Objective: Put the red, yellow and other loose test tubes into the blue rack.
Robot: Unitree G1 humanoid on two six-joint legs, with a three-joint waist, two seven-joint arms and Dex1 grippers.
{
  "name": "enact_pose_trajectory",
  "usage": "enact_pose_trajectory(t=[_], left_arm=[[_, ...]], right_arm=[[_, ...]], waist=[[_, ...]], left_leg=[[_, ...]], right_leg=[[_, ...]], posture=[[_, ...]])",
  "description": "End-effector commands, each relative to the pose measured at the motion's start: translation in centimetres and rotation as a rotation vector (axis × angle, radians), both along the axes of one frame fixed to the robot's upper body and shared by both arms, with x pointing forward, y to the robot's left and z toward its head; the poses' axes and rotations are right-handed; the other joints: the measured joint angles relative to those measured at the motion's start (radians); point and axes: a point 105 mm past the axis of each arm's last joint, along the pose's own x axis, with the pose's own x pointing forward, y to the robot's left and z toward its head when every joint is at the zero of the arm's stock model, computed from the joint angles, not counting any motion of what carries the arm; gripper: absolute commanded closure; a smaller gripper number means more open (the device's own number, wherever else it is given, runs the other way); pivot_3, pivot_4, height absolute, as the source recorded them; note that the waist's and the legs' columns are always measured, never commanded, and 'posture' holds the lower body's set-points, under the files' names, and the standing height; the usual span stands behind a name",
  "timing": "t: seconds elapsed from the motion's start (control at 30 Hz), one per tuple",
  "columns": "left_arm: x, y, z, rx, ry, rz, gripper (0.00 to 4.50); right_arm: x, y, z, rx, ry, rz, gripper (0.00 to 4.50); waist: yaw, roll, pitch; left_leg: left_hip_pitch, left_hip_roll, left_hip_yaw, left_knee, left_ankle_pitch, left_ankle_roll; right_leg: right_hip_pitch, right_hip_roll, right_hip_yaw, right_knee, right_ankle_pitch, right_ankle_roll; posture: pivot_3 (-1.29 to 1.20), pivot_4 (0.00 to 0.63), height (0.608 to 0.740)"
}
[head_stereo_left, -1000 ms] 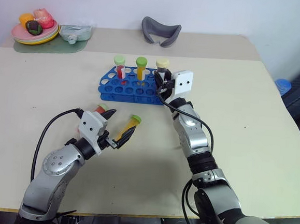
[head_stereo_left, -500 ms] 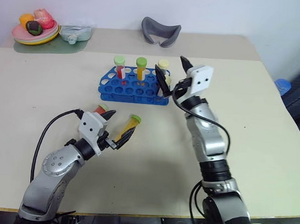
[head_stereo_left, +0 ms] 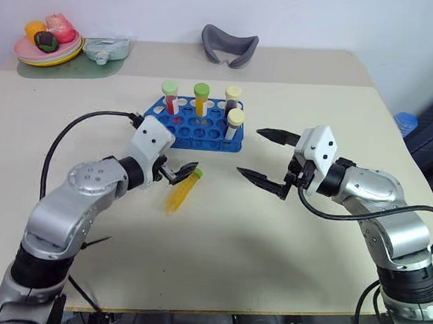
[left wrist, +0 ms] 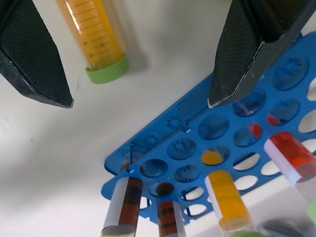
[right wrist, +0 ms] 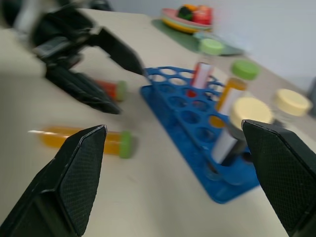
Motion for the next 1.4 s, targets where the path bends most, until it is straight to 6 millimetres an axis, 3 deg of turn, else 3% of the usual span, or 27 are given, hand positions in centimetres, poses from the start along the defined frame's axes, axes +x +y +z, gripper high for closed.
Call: enact_pose_trajectory(t=[0.03, 0.2, 0.37, 0.7, 0.9, 1.0, 1.1, 1.4], left_arm=[[-0.9, -1.3, -1.1, 0.145, 0.182, -0.025, 0.00], [-1.2, -3.0, -1.5, 0.153, 0.357, -0.065, 0.00], [-0.8, -2.1, -3.3, 0.226, 0.411, 0.010, 0.00], [-0.4, -1.7, -5.2, 0.206, 0.487, 0.132, 0.00], [0.3, -0.3, -5.6, 0.221, 0.505, 0.244, 0.00], [0.7, -0.1, -5.4, 0.217, 0.505, 0.269, 0.83], [0.9, -0.3, -4.9, 0.217, 0.494, 0.277, 2.32], [2.1, 0.4, -4.2, 0.271, 0.472, 0.326, 2.32]], right_arm=[[-1.2, 0.7, 1.0, -0.021, -0.032, 0.071, 0.02], [-3.4, 0.8, -0.2, -0.116, 0.042, 0.179, 0.02], [-5.2, 0.6, -1.3, -0.174, 0.113, 0.251, 0.02], [-5.6, 0.4, -2.7, -0.197, 0.160, 0.240, 0.02], [-5.6, 0.5, -3.2, -0.197, 0.172, 0.236, 0.02], [-5.7, 0.6, -3.3, -0.194, 0.175, 0.236, 0.00], [-5.7, 0.7, -3.4, -0.192, 0.177, 0.237, 0.00], [-5.5, 0.6, -3.5, -0.194, 0.177, 0.225, 0.00]], waist=[[0.004, 0.000, 0.000], [0.014, 0.000, 0.000], [0.014, 0.000, 0.000], [0.030, 0.000, 0.000], [0.023, 0.000, 0.000], [0.023, 0.000, -0.001], [0.024, 0.000, -0.001], [0.025, 0.000, 0.000]], left_leg=[[0.000, 0.000, 0.000, 0.001, 0.000, 0.000], [-0.001, -0.001, -0.001, 0.001, 0.000, 0.000], [0.000, 0.000, -0.003, 0.000, 0.000, 0.000], [0.001, -0.001, -0.003, 0.002, 0.000, 0.000], [0.012, -0.001, -0.003, 0.000, 0.000, 0.000], [0.012, -0.001, -0.003, 0.000, 0.000, 0.000], [0.012, -0.001, -0.003, 0.000, 0.000, 0.000], [0.012, -0.002, -0.003, 0.000, 0.000, -0.001]], right_leg=[[0.000, 0.000, 0.000, 0.000, 0.000, 0.000], [0.001, -0.001, -0.001, -0.002, 0.000, 0.000], [0.001, 0.000, -0.001, -0.002, 0.000, 0.000], [0.005, -0.002, -0.002, -0.002, 0.000, 0.000], [0.014, -0.001, -0.002, -0.003, 0.000, 0.000], [0.014, -0.001, -0.002, -0.002, 0.000, 0.000], [0.014, -0.001, -0.002, -0.002, 0.000, 0.000], [0.013, -0.001, -0.002, -0.002, 0.000, 0.000]], posture=[[0.00, 0.150, 0.740], [0.00, 0.150, 0.740], [0.00, 0.150, 0.740], [0.00, 0.150, 0.740], [0.00, 0.150, 0.740], [0.00, 0.150, 0.740], [0.00, 0.150, 0.740], [0.00, 0.150, 0.740]])
